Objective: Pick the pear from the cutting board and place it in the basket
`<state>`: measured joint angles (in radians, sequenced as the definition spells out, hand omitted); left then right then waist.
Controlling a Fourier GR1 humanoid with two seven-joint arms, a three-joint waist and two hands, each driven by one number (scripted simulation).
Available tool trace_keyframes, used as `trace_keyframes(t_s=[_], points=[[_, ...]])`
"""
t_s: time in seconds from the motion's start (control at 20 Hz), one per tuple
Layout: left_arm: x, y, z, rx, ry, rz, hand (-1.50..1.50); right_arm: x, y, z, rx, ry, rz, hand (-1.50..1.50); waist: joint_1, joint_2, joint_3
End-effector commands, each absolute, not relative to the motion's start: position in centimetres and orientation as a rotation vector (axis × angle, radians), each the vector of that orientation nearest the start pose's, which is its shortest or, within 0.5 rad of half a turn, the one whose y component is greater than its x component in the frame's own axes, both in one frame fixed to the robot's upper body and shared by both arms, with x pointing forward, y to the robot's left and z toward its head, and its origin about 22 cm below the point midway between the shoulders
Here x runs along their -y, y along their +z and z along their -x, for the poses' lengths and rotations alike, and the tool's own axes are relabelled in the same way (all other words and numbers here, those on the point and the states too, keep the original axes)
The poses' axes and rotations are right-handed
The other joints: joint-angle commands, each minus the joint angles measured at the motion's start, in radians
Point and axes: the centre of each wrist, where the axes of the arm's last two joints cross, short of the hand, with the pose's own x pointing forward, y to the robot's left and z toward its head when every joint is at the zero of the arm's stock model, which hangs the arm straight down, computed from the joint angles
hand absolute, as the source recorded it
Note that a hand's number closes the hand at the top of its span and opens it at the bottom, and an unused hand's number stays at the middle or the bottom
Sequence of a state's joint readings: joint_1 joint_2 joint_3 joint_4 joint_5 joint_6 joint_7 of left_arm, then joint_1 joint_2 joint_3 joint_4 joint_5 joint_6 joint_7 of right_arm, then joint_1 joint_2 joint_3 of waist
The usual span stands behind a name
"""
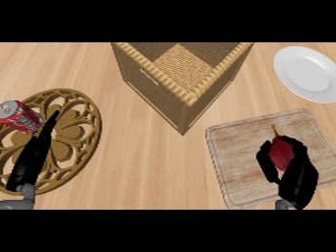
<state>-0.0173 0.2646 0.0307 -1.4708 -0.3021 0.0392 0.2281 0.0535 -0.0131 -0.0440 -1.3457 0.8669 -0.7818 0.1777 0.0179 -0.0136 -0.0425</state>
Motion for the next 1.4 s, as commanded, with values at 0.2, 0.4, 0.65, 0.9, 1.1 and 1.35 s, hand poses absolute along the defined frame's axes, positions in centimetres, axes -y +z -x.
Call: trace_keyframes(t_s=[0.2, 0.4, 0.65, 0.9, 1.1, 1.35], points=[[-30.6, -0.4, -24.1, 1.173, -0.318, -0.514, 0.00, 24.2, -8.6, -19.3, 1.009, 0.162, 1.369, 1.50, -0.019, 0.022, 0.021], [-30.8, -0.9, -23.5, 1.148, -0.317, -0.517, 0.00, 24.0, -5.0, -21.8, 1.069, 0.135, 1.485, 1.50, -0.025, 0.009, 0.016], [-30.9, -0.5, -23.7, 1.150, -0.308, -0.523, 0.00, 21.9, -0.8, -23.7, 1.118, 0.147, 1.556, 1.50, -0.026, -0.003, 0.018], [-30.9, -0.9, -23.6, 1.130, -0.322, -0.489, 0.00, 18.4, 5.0, -25.6, 1.151, 0.164, 1.597, 1.50, -0.018, -0.006, 0.021], [-30.5, -1.3, -23.7, 1.127, -0.339, -0.487, 0.00, 14.4, 10.2, -26.0, 1.212, 0.112, 1.558, 1.50, 0.001, -0.012, 0.026], [-30.1, -0.9, -24.1, 1.155, -0.341, -0.486, 0.00, 10.2, 15.3, -25.9, 1.164, 0.126, 1.580, 1.50, 0.028, -0.007, 0.031]])
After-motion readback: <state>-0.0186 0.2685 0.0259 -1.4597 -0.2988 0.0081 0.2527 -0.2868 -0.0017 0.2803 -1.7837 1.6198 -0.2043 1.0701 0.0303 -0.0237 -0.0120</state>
